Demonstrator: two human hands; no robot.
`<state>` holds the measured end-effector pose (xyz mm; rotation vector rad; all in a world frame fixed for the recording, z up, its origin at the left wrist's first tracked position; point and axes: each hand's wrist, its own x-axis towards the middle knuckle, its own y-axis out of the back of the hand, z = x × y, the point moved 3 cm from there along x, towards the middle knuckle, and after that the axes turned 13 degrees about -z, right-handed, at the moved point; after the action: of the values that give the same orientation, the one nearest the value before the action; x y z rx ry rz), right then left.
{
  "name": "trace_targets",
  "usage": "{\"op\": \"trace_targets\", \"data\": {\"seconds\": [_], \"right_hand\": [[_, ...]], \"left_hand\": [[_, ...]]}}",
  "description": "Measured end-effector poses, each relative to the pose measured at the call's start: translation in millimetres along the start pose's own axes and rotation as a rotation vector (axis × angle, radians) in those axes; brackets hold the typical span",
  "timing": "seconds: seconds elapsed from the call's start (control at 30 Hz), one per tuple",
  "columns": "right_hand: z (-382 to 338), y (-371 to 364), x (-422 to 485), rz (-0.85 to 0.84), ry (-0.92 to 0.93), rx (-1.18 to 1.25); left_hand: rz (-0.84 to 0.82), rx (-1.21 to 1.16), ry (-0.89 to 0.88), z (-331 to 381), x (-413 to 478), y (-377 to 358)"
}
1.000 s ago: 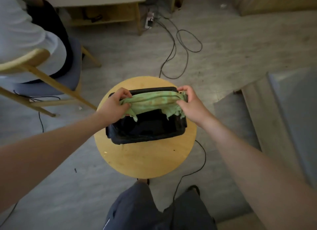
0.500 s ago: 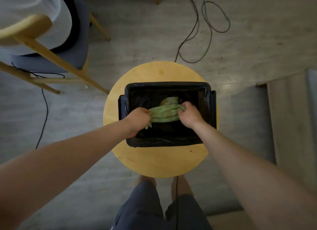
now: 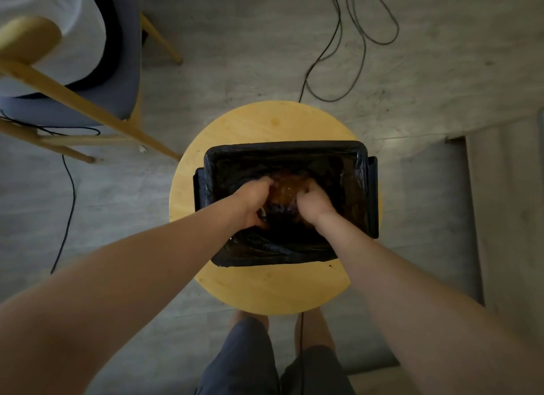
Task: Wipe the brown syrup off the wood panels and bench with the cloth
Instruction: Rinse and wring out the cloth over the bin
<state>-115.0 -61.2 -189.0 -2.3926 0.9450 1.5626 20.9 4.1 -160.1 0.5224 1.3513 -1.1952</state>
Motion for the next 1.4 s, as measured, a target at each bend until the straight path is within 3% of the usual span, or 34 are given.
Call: {"op": "trace_targets", "data": {"seconds": [0.13,0.27,0.5,0.6,0.77,0.9,0.97,1.03,1.23,1.4], "right_hand": [[-23.3,-13.1,-28.4,-0.083,0.186,0.113],[-44.1,-23.0,-47.5,0.0,0.385,0.164],[-47.9,-30.9,-34.1,0.289,0.52,-0.177],[-43.2,-24.5,-21.5,0.388,0.54,-0.261],[-24.6,-2.3,11.8,0.344,0.293,-0.337],[-16.3,-7.0,13.4,0.323,0.028,-0.034],[-11.6,-18.9,12.1,0.213,-0.125,-0.167],[-9.5,-30.6,10.2,0.11,-0.144,-0.271],[-30.4,-45.7,-15.8,0.021,0.274,-0.013],[-51.7,-48.7,-45.8,0.098,0.624,-0.114]], "left_hand": [[0.032,-0.11,-0.027,4.4,8.3,-0.6],[0.045,-0.042,-0.056,13.9,8.4,-9.1],[-0.023,-0.175,-0.067,15.9,3.9,-19.5],[-0.017,-0.126,-0.122,13.1,10.3,-16.0],[0.08,-0.06,-0.193,5.6,6.7,-8.4],[0.157,-0.15,-0.117,1.1,0.5,1.6],[0.173,-0.186,-0.077,1.1,-1.8,2.8],[0.152,-0.181,-0.045,-0.4,-2.3,1.2],[0.021,-0.3,-0.037,3.6,1.1,-1.7],[0.024,-0.207,-0.126,5.8,0.4,12.3]]}}
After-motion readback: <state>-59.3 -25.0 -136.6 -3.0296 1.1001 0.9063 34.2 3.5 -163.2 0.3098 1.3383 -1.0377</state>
